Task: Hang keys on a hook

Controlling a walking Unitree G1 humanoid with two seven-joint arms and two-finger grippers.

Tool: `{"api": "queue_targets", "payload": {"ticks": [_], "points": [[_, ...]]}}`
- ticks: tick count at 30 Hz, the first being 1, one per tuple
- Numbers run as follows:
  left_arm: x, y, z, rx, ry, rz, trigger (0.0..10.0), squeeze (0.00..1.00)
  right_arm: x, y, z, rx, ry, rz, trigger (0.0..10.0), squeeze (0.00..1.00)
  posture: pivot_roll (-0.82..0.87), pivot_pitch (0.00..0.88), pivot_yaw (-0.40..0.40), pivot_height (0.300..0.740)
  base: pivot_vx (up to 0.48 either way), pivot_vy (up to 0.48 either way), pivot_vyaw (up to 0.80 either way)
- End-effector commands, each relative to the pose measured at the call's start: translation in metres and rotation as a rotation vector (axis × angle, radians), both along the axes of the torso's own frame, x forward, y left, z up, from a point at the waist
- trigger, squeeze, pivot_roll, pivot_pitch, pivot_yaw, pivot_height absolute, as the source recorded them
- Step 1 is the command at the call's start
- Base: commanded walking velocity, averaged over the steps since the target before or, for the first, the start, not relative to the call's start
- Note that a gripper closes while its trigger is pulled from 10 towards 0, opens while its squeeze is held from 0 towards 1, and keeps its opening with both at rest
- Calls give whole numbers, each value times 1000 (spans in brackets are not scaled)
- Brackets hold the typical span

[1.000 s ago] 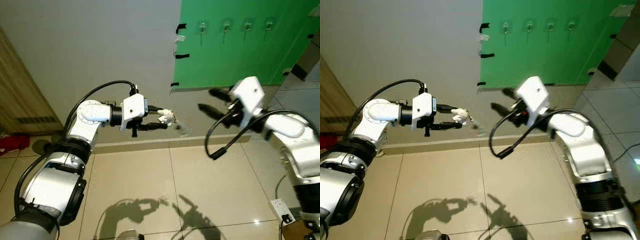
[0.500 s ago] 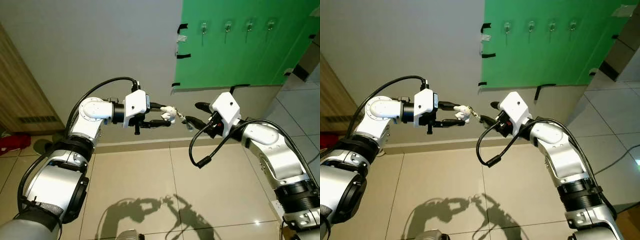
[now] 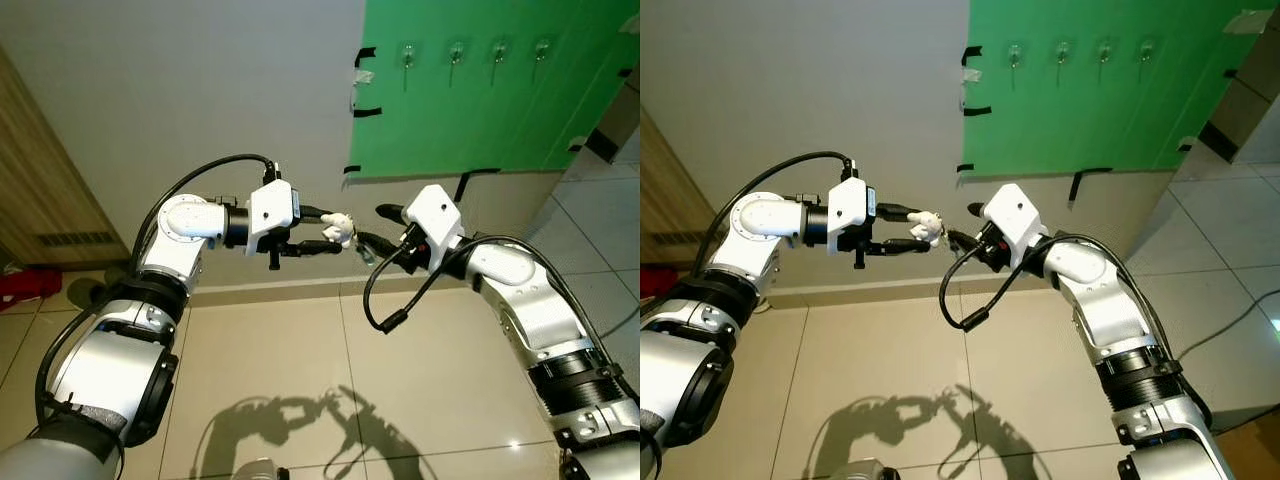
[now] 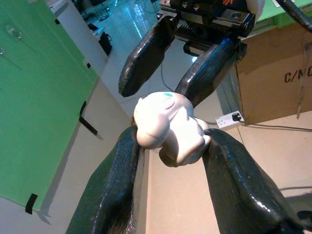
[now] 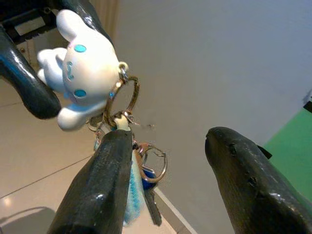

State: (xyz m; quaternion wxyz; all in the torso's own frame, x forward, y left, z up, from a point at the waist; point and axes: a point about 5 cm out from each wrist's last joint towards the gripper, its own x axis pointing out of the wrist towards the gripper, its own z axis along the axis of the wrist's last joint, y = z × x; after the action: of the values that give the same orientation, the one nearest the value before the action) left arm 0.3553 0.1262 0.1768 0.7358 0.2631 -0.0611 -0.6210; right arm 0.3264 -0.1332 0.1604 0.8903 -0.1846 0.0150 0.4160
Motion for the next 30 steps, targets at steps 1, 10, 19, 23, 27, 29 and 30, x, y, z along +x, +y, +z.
{"api": "queue_targets", "payload": {"ticks": [1, 10, 19, 23, 27, 29, 30], "points": [[2, -1, 10, 0, -34, -6, 10000, 0, 1, 4, 4, -9, -16, 30, 10000, 0, 11, 0, 75, 740, 0, 0, 0], [2, 0, 9, 8, -33, -2, 10000, 0, -1, 7, 3, -5, -9, 62, 10000, 0, 11, 0, 77, 740, 0, 0, 0], [3, 0, 8, 18, -31, -1, 10000, 0, -7, 7, 1, -22, 10, 91, 10000, 0, 9, 0, 78, 740, 0, 0, 0], [3, 0, 7, 22, -30, 1, 10000, 0, -9, 8, 2, -5, 18, 100, 10000, 0, 7, 0, 79, 740, 0, 0, 0], [2, 0, 7, 24, -30, -1, 10000, 0, -8, 9, 4, 22, 20, 99, 10000, 0, 6, 0, 79, 740, 0, 0, 0], [2, -1, 7, 23, -29, -3, 10000, 0, -8, 10, 5, 46, 24, 95, 10000, 0, 6, 0, 79, 740, 0, 0, 0], [2, -1, 7, 22, -30, -4, 10000, 0, -8, 10, 6, 57, 25, 94, 10000, 0, 7, 0, 79, 740, 0, 0, 0]]}}
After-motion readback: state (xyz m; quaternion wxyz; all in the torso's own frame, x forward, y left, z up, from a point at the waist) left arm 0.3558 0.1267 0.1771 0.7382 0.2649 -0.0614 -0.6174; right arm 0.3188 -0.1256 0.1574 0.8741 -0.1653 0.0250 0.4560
